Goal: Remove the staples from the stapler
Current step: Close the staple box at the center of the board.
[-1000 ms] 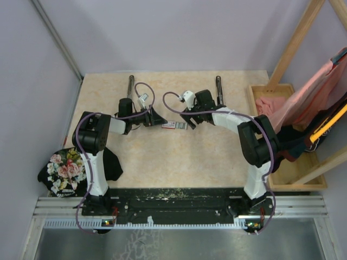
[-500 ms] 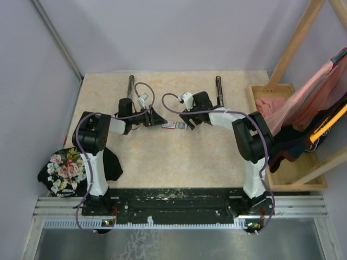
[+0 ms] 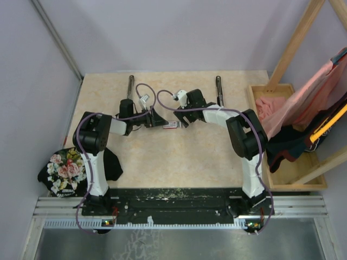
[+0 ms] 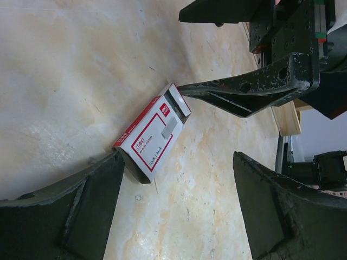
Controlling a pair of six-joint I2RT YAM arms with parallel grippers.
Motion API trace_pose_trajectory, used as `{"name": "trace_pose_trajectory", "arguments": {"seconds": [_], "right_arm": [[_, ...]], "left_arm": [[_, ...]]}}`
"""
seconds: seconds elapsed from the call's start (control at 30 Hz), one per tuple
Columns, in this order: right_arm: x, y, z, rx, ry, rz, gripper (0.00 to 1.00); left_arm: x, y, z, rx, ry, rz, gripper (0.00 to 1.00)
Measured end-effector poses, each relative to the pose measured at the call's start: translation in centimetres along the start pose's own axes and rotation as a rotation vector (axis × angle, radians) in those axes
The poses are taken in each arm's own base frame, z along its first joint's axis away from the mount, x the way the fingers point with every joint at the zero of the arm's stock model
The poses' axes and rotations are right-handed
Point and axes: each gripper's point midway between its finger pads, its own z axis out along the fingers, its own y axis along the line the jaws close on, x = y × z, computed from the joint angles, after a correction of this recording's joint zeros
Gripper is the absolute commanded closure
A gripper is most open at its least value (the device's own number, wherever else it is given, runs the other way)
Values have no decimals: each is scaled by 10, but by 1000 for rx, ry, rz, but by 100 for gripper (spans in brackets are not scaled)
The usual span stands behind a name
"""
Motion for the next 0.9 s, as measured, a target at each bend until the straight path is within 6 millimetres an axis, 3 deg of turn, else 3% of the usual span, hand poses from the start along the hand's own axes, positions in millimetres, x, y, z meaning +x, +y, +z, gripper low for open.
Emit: {"name": "trace_pose_trajectory", "arguments": {"seconds": [0.47, 0.73, 0.9], "right_arm": [[1, 32, 1, -101, 56, 92, 15], [1, 30, 1, -90, 60, 113, 14], [5, 18, -1, -68, 64, 141, 14]], "left_arm": [[9, -8, 4, 7, 5, 0, 12], [11, -10, 4, 2, -3, 0, 12], [19, -17, 6, 12, 13, -9, 12]]}}
